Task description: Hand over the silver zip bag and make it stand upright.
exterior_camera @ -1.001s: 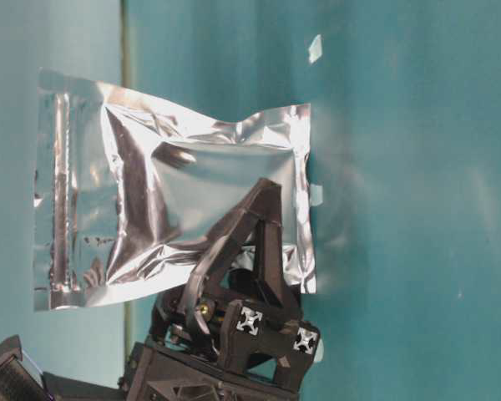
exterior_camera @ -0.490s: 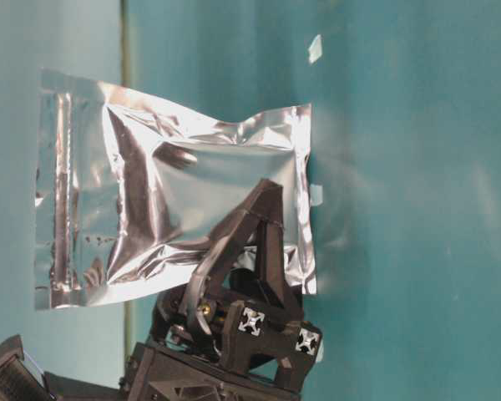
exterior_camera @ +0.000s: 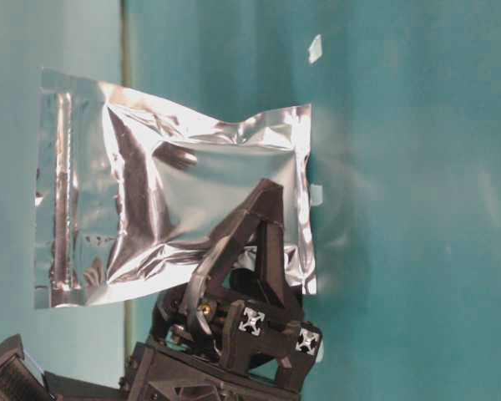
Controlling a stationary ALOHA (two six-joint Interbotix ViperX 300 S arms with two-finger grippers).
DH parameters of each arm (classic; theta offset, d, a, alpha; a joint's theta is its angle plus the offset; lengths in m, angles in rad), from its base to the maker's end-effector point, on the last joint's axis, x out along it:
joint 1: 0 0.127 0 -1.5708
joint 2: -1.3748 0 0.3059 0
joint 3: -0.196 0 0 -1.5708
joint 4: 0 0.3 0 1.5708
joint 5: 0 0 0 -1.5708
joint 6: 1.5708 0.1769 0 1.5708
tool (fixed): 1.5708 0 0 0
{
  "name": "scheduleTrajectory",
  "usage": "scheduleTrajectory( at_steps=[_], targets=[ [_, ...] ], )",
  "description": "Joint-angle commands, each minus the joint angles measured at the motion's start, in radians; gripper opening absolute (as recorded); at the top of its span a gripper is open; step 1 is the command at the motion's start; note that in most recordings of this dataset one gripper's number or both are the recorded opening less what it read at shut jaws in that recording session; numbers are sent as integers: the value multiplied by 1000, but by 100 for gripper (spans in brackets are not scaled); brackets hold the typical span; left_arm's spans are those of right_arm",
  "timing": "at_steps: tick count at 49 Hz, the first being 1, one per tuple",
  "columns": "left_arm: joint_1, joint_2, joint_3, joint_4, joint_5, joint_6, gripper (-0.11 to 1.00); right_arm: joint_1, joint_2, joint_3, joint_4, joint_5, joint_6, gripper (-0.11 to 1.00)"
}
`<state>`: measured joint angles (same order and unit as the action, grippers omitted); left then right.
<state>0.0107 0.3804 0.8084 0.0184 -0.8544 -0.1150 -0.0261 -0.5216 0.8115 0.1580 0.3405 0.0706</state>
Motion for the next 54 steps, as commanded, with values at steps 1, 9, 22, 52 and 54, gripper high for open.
scheduleTrajectory(
  at_steps=[1,9,22,52,54],
  targets=[
    [-14,-5,-2,5,2,2,30,3,-11,-9,2,-9,8,97],
    [-14,-5,-2,5,2,2,30,3,-11,-8,2,-9,6,97],
    [-14,-5,0,3,3,2,30,3,-11,-6,2,-17,6,97],
    [-18,-3,-2,5,15,2,30,6,-11,-6,2,-17,8,96],
    [-18,-5,-2,5,17,2,30,8,-11,-5,2,-17,8,96]
  ],
)
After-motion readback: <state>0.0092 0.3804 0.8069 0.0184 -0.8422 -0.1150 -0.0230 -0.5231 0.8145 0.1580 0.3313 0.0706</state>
